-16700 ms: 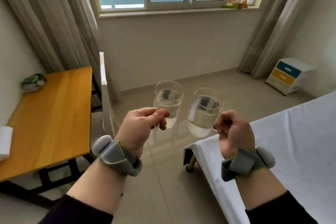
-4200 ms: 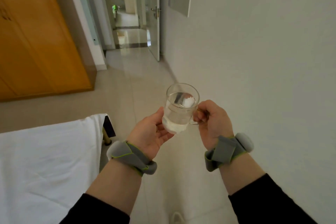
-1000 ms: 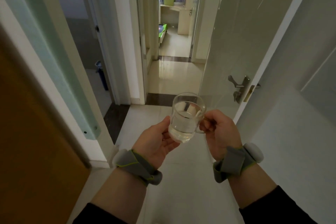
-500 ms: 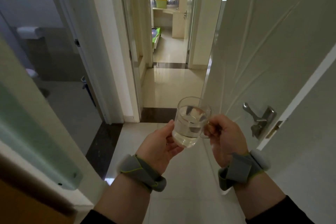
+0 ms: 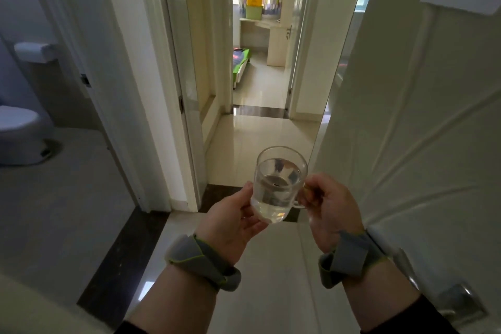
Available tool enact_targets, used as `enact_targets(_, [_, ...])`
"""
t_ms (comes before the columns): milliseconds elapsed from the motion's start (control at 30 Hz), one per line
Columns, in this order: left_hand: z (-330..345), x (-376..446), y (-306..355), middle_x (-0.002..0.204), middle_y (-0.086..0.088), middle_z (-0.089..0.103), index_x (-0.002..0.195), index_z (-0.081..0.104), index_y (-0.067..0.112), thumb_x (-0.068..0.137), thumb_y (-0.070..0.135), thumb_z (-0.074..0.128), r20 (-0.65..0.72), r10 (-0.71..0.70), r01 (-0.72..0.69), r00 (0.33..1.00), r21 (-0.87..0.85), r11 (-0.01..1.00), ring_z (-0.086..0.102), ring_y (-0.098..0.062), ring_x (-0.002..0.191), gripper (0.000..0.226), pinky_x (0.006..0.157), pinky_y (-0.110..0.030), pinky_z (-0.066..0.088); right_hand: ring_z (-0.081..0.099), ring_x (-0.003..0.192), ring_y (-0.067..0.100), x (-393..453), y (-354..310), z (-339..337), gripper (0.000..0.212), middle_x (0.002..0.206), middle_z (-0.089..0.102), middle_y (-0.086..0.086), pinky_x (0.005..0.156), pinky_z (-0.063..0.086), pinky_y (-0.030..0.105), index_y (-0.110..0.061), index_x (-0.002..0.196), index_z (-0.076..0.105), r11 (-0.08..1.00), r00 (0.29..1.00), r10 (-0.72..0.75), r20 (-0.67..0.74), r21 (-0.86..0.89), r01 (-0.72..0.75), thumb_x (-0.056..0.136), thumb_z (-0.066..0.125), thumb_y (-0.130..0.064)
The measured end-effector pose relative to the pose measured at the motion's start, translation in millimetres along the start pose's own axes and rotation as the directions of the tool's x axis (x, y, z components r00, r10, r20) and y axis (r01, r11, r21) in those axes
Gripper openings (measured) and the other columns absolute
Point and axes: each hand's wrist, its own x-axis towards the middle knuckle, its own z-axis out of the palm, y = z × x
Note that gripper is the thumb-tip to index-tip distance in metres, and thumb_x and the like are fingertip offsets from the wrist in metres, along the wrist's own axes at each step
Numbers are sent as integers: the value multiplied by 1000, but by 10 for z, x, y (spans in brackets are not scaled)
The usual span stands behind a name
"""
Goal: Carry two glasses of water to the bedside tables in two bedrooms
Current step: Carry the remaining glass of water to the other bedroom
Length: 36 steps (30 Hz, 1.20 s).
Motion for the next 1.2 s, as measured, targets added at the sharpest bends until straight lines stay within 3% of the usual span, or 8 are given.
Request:
enact_targets(167, [50, 812, 342, 95, -13, 74, 109, 64, 6, 89, 36, 57, -4, -16, 16, 1000, -3, 1000, 71, -27, 88, 37, 70, -34, 59, 42, 49, 11, 858, 213, -21, 30, 43, 49, -10, 58, 35, 28, -21, 41, 59, 997, 997, 81, -10, 6, -81, 71, 53, -19])
enact_targets(300, [7, 1540, 711, 84, -10, 76, 107, 63, 6, 88, 35, 57, 14, -37, 37, 999, -4, 999, 72, -24, 82, 34, 63, -31, 58, 40, 48, 11, 1599, 363, 152, 32, 41, 47, -10, 56, 33, 28, -21, 38, 58, 997, 996, 75, -55, -10, -76, 70, 52, -19])
enact_targets(467, [15, 2481, 1358, 90, -11, 75, 111, 62, 8, 88, 36, 56, 58, -64, 62, 996, 38, 997, 72, -24, 85, 37, 68, -33, 58, 32, 56, 24, 2587, 427, 461, 33, 40, 41, -8, 67, 29, 45, -20, 35, 49, 999, 987, 24, -156, -30, -29, 68, 51, -23])
enact_targets(600, [84, 3021, 1709, 110, -16, 67, 112, 62, 8, 87, 37, 57, 52, -65, 63, 997, 49, 997, 66, -29, 99, 38, 74, -34, 58, 33, 60, 25, 3170, 459, 579, 31, 42, 40, -6, 71, 29, 46, -20, 35, 47, 999, 981, 42, -188, 16, -40, 65, 53, -23])
enact_targets(767, [205, 3810, 2034, 113, -17, 64, 110, 62, 9, 88, 36, 56, 43, -86, 85, 995, 41, 996, 63, -31, 101, 35, 74, -36, 57, 32, 59, 24, 3989, 560, 593, 30, 42, 40, -7, 71, 29, 47, -20, 35, 47, 999, 978, 39, -203, -14, -42, 65, 52, -22])
enact_targets(1033, [652, 5137, 2503, 91, -16, 70, 99, 66, 8, 89, 31, 57, -27, -12, 12, 1000, -8, 1000, 66, -31, 90, 28, 75, -39, 58, 31, 55, 19, 5556, 737, 383, 38, 42, 37, -7, 67, 30, 46, -20, 36, 43, 999, 993, 16, -114, -35, -20, 72, 49, -14])
enact_targets(1133, [822, 5607, 2703, 89, -16, 74, 97, 67, 11, 89, 30, 56, -35, 2, -3, 999, -24, 1000, 67, -32, 94, 23, 77, -40, 58, 41, 50, 9, 6105, 746, 254, 36, 43, 47, -10, 59, 35, 29, -24, 42, 55, 981, 995, -94, -20, -174, 89, 76, 48, -14])
enact_targets(1200, [927, 5959, 2841, 89, -15, 75, 100, 67, 11, 90, 31, 55, -41, 0, -2, 999, -33, 999, 67, -30, 92, 25, 74, -39, 58, 43, 50, 5, 6539, 798, 158, 33, 44, 51, -11, 59, 36, 27, -28, 46, 58, 974, 994, -105, 20, -201, 107, 75, 50, -17])
